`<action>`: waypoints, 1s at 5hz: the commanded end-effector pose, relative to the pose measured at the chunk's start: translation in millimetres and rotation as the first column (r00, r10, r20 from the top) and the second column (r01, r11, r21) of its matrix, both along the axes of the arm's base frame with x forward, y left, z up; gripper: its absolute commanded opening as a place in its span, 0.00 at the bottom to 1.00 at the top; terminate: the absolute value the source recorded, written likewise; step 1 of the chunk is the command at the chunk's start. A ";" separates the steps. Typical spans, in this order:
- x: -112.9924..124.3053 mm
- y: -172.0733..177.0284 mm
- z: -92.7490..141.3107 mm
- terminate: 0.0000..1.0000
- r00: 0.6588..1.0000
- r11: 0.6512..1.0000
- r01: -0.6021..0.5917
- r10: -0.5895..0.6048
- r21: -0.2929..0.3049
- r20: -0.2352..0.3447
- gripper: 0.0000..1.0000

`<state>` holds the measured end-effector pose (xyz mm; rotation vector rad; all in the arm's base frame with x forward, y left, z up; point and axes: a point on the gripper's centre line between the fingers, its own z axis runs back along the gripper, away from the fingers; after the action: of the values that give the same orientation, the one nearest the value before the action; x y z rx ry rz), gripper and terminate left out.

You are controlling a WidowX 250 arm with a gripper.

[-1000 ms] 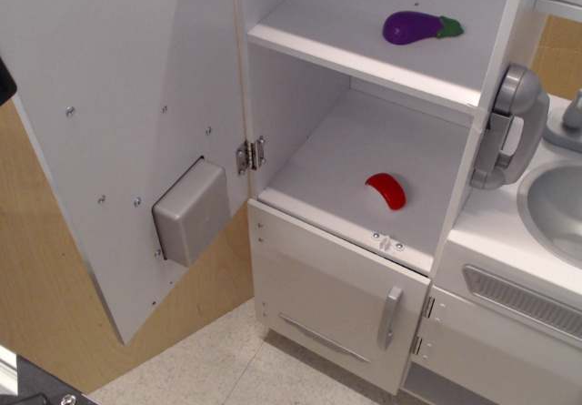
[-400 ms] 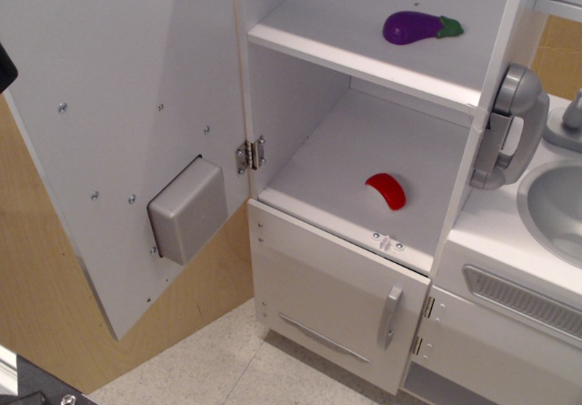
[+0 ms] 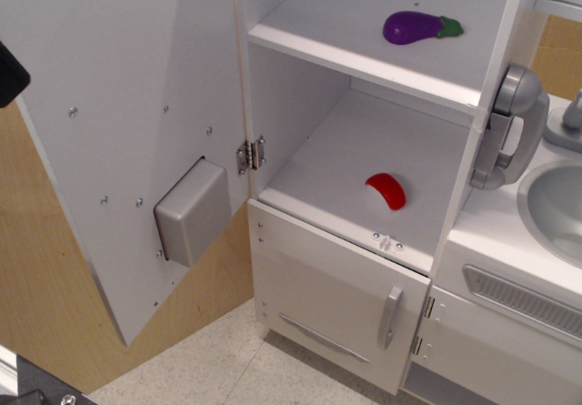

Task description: Close fridge

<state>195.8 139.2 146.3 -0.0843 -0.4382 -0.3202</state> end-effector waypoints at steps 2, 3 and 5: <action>13.1 -22.8 7.4 0.00 0.977 0.984 0.120 -0.094 -0.130 0.193 1.00; 11.7 -35.5 3.6 0.00 0.975 0.963 0.209 -0.191 -0.172 0.118 1.00; 1.7 -56.5 0.2 0.00 0.975 0.960 0.220 -0.216 -0.174 0.043 1.00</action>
<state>197.7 78.9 139.1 -0.3300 -0.4658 -0.4893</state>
